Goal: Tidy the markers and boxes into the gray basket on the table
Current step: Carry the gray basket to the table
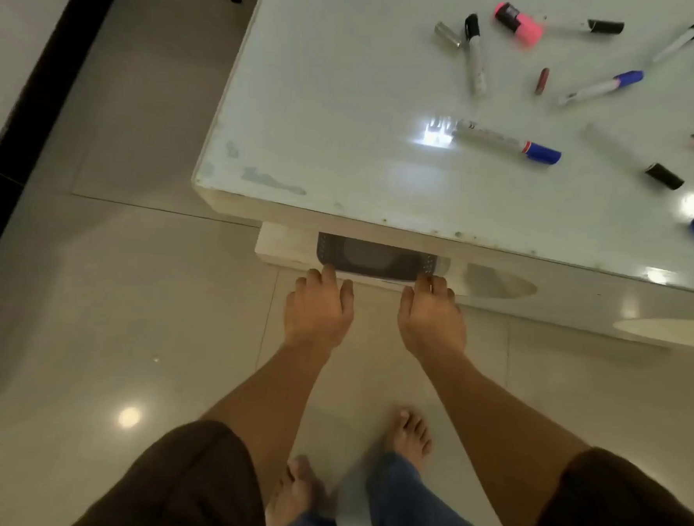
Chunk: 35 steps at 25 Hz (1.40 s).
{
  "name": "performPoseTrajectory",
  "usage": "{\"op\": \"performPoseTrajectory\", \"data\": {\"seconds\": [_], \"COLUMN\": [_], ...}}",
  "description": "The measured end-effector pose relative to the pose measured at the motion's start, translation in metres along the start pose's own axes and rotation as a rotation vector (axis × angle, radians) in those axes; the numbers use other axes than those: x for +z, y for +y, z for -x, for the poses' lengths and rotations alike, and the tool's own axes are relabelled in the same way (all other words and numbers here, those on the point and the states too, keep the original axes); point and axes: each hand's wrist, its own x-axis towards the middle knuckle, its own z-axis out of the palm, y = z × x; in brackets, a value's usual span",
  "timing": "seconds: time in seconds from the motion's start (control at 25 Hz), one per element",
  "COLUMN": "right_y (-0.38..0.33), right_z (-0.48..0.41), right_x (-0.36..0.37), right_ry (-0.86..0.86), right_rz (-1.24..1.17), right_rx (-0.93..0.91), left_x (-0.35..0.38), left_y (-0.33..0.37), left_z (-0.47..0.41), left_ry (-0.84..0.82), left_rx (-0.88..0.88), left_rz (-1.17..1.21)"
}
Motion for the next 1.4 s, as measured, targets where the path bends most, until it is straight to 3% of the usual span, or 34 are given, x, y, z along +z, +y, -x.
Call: {"op": "performPoseTrajectory", "data": {"seconds": [0.16,0.36,0.68,0.84,1.0,1.4], "right_y": [0.022,0.045,0.058,0.057,0.057,0.028], "right_z": [-0.059,-0.114,-0.139,-0.115,-0.062,0.101], "right_x": [0.034,0.072,0.095,0.093,0.076,-0.031], "right_ry": [-0.021,0.008,0.015,0.06,0.036,-0.08], "right_rz": [-0.05,-0.154,-0.259,-0.252,-0.246,-0.229], "right_rx": [0.169,0.331,0.382,0.351,0.336,0.379], "left_x": [0.043,0.089,0.11,0.1,0.08,-0.035], "left_y": [-0.014,-0.036,-0.041,-0.037,-0.04,-0.043], "left_z": [-0.058,-0.113,-0.144,-0.122,-0.07,0.096], "left_ry": [0.025,0.103,0.038,0.085,0.032,-0.055], "left_rx": [-0.19,-0.197,-0.263,-0.213,-0.216,-0.24], "left_rz": [0.115,0.101,0.127,0.13,0.107,0.12]}}
